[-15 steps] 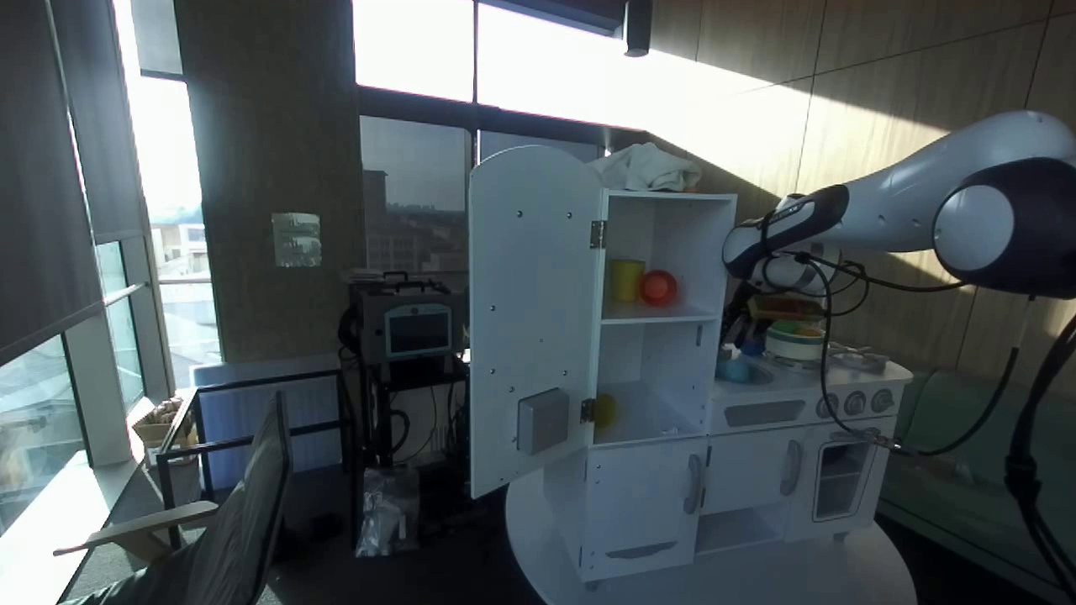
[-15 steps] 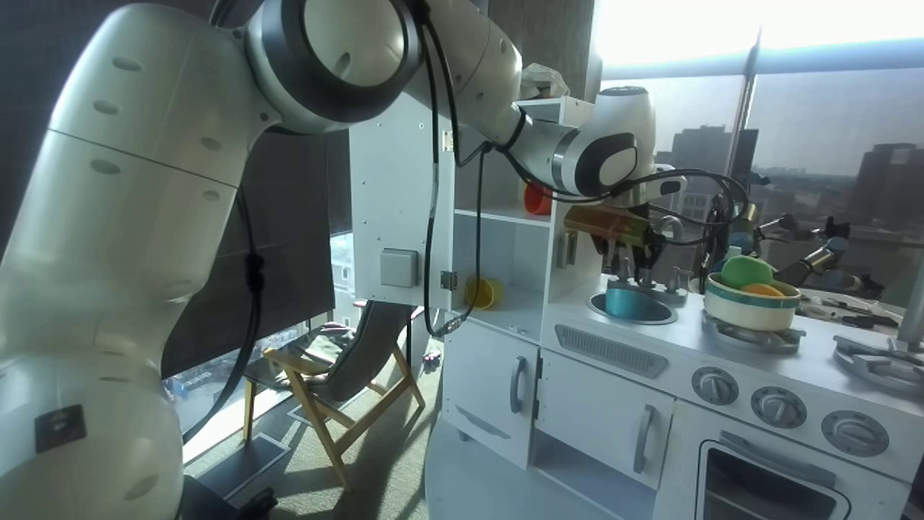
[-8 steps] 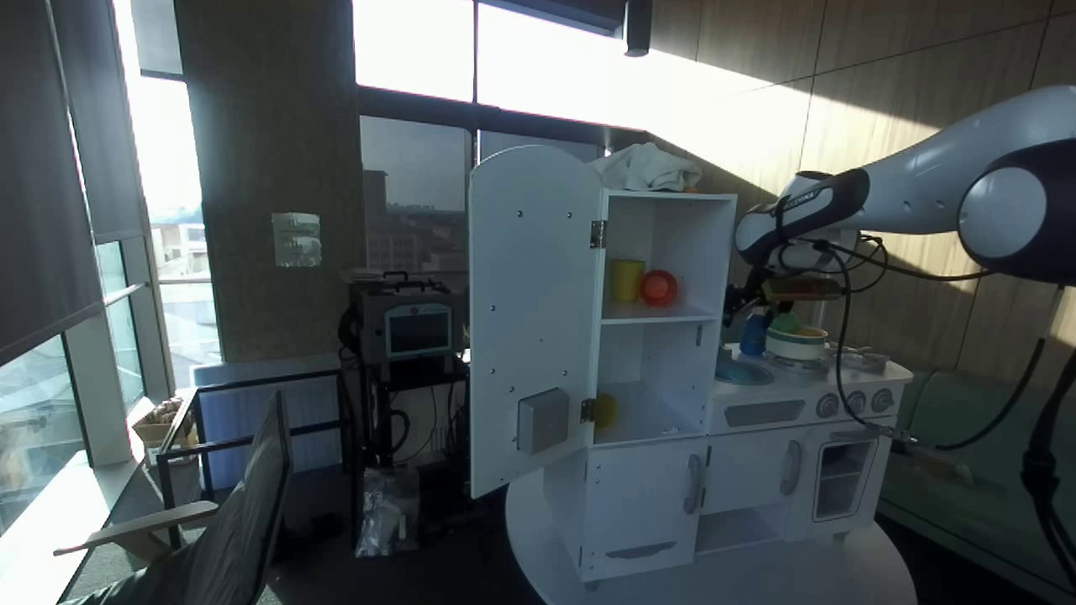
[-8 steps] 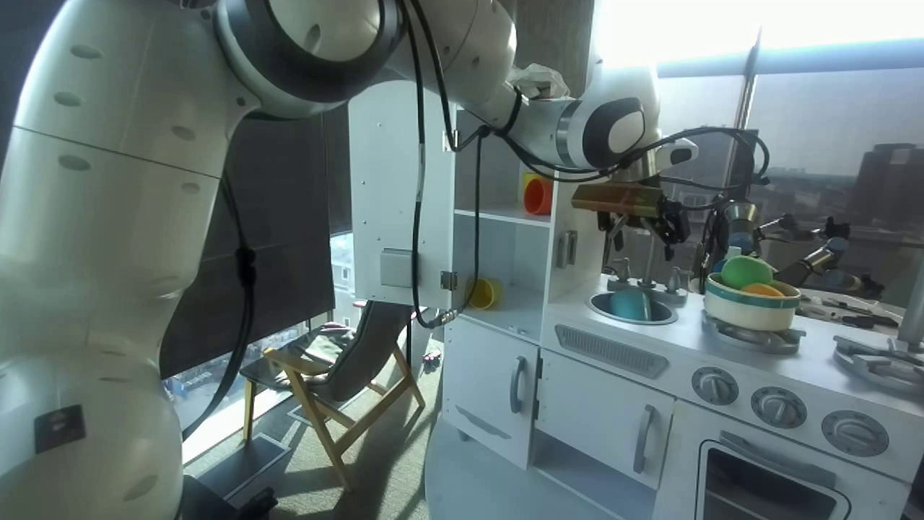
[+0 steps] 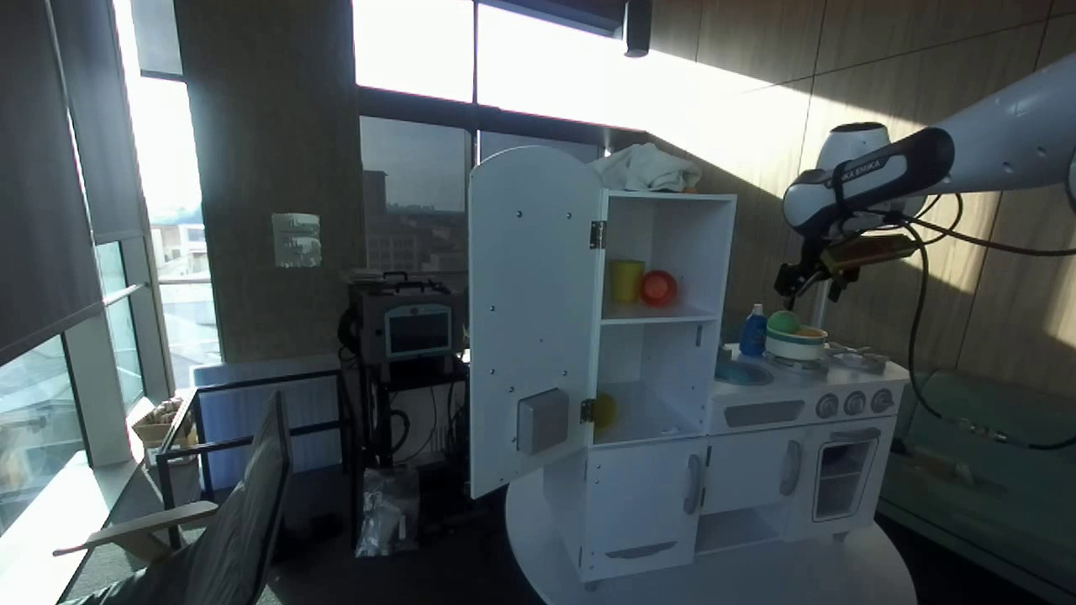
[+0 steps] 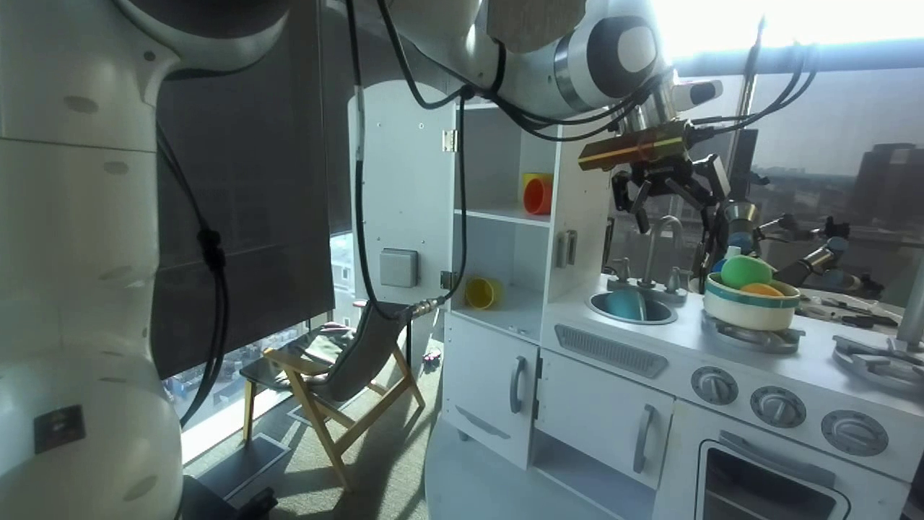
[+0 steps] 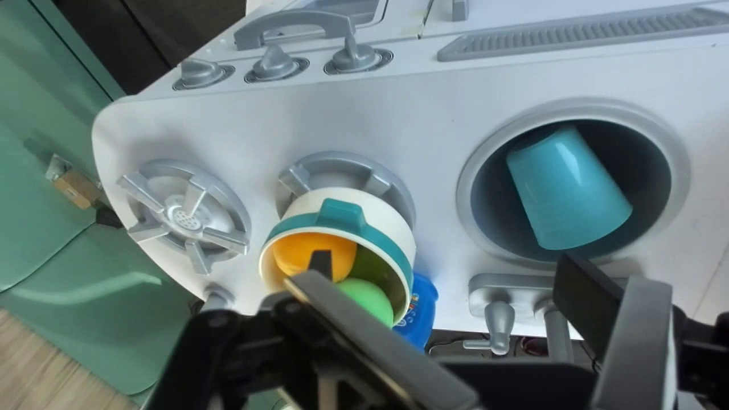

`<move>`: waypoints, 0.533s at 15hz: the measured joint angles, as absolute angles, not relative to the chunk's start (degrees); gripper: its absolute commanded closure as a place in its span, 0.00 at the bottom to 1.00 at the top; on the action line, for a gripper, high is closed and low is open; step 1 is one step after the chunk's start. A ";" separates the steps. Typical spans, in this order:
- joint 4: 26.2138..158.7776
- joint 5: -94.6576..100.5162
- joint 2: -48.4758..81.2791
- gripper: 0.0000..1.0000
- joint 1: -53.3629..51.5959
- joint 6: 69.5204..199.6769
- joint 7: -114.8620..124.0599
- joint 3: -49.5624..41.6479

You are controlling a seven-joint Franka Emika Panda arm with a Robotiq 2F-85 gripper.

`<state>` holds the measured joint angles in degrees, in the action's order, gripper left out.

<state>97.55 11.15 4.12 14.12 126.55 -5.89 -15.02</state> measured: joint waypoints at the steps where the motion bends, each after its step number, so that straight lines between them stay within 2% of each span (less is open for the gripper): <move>1: 98.82 11.94 2.02 0.00 14.00 124.84 -6.15 -14.82; 8: 110.47 12.84 -14.51 0.00 10.39 114.86 -13.91 -11.01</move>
